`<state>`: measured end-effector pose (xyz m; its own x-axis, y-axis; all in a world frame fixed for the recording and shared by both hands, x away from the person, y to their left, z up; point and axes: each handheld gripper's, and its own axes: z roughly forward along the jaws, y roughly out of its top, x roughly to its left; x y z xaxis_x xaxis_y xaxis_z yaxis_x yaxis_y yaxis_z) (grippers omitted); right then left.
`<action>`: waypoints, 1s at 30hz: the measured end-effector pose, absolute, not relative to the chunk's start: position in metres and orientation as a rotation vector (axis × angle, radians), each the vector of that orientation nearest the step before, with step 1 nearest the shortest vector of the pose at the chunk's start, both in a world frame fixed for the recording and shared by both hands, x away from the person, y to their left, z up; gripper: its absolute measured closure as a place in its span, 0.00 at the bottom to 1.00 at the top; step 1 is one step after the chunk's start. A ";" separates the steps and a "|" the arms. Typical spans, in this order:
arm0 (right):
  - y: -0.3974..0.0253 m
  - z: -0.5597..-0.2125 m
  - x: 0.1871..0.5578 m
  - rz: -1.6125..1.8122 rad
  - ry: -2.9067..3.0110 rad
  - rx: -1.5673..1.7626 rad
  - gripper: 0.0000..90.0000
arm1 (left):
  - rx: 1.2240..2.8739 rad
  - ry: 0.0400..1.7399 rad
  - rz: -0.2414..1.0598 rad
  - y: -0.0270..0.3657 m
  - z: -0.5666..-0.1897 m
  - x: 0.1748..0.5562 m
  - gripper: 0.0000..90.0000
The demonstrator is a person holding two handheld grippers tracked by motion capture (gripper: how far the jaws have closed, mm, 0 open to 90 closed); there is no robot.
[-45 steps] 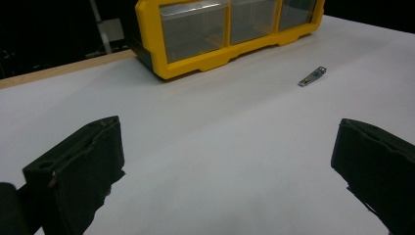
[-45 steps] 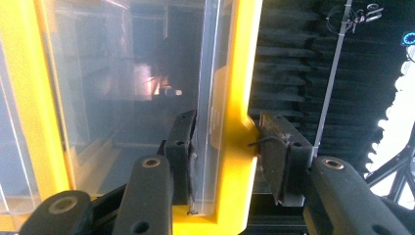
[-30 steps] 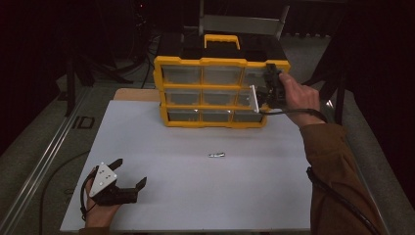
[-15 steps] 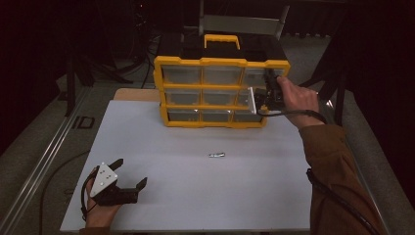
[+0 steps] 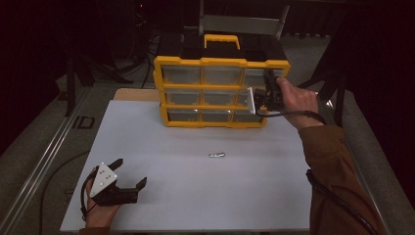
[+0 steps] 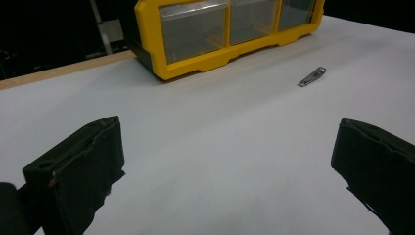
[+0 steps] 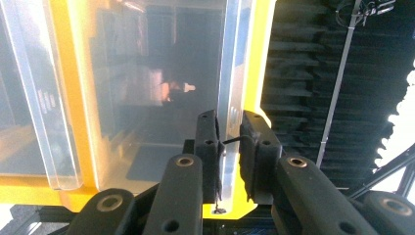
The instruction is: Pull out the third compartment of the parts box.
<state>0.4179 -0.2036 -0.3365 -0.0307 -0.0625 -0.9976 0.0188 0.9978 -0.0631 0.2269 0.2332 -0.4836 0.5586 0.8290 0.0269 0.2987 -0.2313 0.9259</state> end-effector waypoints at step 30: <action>-0.207 -0.336 0.388 -0.021 1.602 -0.042 0.88 | 1.790 0.934 0.663 0.233 -0.484 0.227 0.00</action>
